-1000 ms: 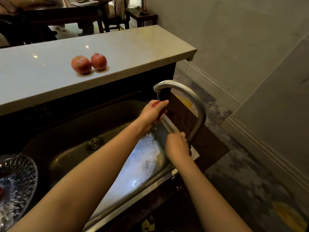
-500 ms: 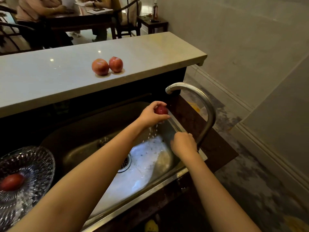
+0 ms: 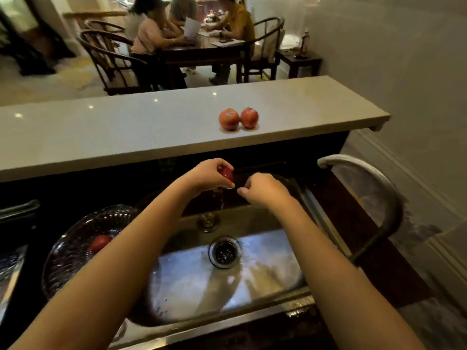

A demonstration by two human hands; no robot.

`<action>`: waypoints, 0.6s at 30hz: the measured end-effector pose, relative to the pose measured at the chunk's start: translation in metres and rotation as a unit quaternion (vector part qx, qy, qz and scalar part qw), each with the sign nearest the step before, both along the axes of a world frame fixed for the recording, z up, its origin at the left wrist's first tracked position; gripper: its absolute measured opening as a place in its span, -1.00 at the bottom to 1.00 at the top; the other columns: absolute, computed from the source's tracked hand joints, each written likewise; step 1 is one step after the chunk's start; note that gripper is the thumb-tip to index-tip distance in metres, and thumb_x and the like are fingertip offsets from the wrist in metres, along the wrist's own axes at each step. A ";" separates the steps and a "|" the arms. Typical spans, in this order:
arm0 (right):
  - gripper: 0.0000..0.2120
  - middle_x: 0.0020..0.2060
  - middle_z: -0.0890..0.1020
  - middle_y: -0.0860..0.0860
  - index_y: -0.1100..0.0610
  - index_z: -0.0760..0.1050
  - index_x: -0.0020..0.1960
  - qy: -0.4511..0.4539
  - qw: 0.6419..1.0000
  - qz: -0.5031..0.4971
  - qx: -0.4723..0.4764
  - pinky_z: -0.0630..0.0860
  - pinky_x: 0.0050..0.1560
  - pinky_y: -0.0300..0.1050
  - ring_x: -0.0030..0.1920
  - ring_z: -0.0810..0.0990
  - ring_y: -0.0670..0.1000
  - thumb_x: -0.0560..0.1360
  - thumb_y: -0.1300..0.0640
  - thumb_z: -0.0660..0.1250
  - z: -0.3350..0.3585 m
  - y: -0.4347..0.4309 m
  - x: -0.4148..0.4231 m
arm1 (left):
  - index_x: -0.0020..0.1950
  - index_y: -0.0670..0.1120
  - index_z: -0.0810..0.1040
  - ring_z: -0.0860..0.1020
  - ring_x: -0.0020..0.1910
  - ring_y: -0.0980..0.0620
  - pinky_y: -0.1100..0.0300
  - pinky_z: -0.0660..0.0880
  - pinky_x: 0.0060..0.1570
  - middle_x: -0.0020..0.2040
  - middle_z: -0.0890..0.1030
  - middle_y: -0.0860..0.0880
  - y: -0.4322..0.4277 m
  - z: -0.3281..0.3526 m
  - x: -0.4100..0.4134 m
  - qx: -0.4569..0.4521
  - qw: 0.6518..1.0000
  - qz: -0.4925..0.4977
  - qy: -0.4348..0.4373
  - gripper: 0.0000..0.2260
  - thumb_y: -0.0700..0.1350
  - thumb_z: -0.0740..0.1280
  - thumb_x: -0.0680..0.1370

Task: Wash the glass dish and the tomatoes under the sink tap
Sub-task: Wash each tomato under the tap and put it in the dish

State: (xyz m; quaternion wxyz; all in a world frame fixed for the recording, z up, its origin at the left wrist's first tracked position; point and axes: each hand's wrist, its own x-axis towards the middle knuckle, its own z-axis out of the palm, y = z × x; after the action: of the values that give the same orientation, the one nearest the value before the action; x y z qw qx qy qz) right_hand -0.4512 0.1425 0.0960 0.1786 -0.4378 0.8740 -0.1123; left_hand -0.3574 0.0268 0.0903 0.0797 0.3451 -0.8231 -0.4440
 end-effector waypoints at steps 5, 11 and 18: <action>-0.71 0.09 0.60 0.12 0.15 0.51 0.18 0.015 0.984 0.112 -0.138 0.52 0.08 0.06 0.08 0.55 0.12 0.54 0.03 0.23 0.033 -0.072 0.030 | 0.13 0.02 0.47 0.53 -0.12 0.08 0.30 0.51 -0.23 -0.07 0.48 0.02 -0.035 0.028 0.075 0.020 0.998 0.064 -0.020 -0.63 -0.24 0.45 0.40; -0.52 0.26 0.41 0.11 0.10 0.31 0.36 0.155 0.936 0.240 -0.208 0.31 0.24 0.02 0.27 0.31 0.13 0.50 -0.04 0.28 0.023 -0.135 0.072 | 0.20 0.02 0.48 0.51 -0.08 0.06 0.33 0.45 -0.23 0.06 0.48 -0.03 -0.053 0.025 0.164 -0.025 0.985 0.167 -0.028 -0.61 -0.12 0.47 0.40; -0.16 0.53 -0.01 0.09 -0.01 -0.07 0.51 0.220 0.922 0.284 -0.144 -0.24 0.40 0.30 0.51 -0.11 0.21 0.41 -0.31 0.23 -0.013 -0.156 0.093 | 0.21 0.04 0.49 0.51 0.16 -0.08 0.02 0.45 0.21 0.15 0.52 -0.05 -0.063 -0.025 0.226 -0.029 0.963 0.268 -0.020 -0.56 -0.14 0.49 0.38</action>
State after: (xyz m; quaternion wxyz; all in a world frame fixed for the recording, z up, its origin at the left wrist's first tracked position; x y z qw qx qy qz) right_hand -0.3585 -0.0131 0.0832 -0.0591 -0.7020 0.7050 -0.0823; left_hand -0.1311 -0.0362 0.0652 0.1894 0.5595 -0.7145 -0.3750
